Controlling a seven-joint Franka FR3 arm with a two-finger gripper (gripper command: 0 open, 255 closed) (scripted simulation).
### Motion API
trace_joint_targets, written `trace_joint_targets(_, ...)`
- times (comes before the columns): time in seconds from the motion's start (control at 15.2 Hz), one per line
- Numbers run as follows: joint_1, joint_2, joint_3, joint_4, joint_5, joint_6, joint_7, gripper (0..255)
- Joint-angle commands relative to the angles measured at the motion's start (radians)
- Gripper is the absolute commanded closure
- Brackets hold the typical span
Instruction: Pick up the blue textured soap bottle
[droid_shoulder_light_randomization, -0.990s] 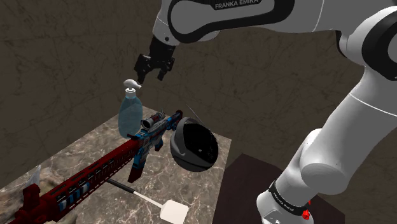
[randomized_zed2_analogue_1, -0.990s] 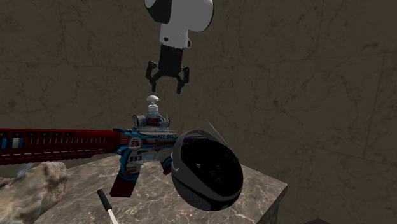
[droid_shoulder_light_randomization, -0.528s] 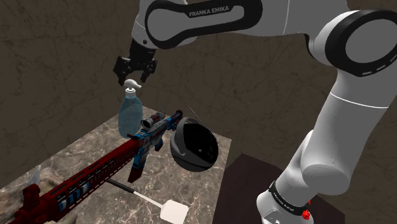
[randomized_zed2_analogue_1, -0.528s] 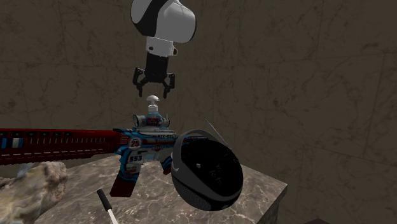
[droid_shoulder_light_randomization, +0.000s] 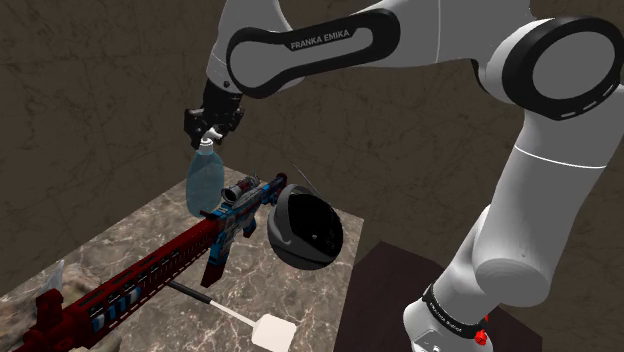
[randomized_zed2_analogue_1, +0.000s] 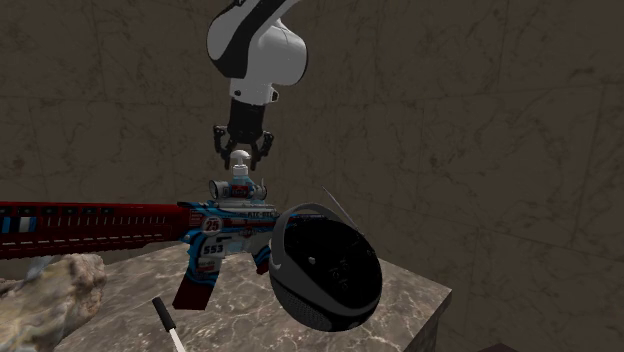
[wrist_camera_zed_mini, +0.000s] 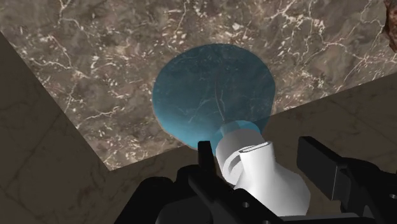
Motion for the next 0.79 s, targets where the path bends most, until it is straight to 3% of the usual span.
trace_joint_targets(0.0,0.000,-0.001,0.000,-0.002,0.000,0.002,-0.001,255)
trace_joint_targets(0.53,0.000,0.000,0.000,-0.003,0.000,0.003,0.000,255)
trace_joint_targets(0.73,-0.001,-0.011,0.001,0.024,0.004,-0.034,-0.002,255)
